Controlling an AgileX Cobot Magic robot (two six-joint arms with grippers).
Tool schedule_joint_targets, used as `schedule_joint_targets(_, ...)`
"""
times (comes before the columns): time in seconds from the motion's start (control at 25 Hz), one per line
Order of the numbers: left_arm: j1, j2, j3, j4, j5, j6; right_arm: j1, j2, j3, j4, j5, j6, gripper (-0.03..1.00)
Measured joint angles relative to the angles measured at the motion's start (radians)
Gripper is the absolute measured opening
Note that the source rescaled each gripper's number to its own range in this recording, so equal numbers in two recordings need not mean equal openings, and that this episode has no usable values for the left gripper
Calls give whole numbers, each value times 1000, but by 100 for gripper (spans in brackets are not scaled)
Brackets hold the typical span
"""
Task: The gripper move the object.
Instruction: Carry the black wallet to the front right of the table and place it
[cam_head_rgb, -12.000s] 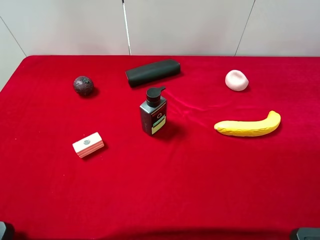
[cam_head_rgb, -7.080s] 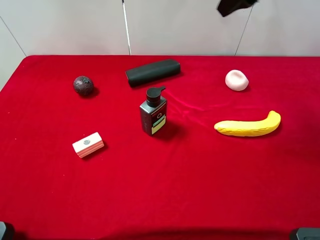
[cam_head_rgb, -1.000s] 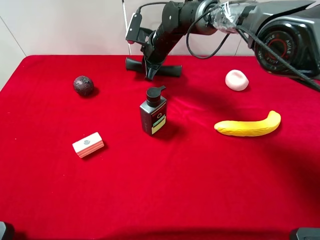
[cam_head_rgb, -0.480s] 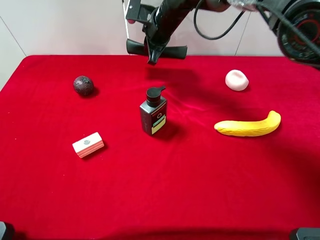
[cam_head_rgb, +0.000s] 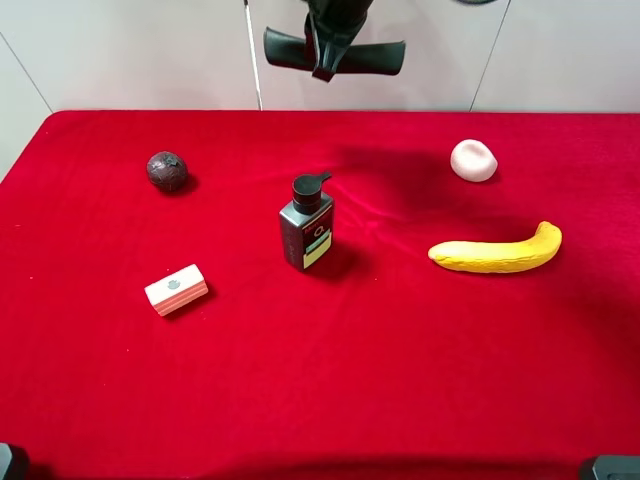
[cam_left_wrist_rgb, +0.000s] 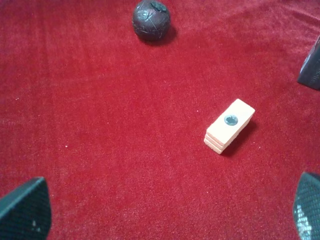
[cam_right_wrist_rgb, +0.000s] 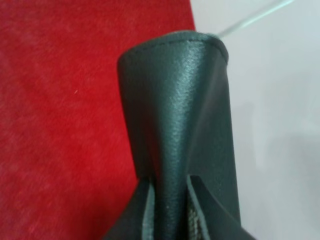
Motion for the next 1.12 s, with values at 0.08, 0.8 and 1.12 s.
schedule_joint_targets(0.08, 0, 0, 0, 0, 0, 0, 0, -28, 0, -16, 47, 14, 5)
schedule_joint_targets(0.8, 0, 0, 0, 0, 0, 0, 0, -230, 14, -80, 321, 109, 3)
schedule_joint_targets(1.12, 0, 0, 0, 0, 0, 0, 0, -384, 189, -121, 328, 148, 3)
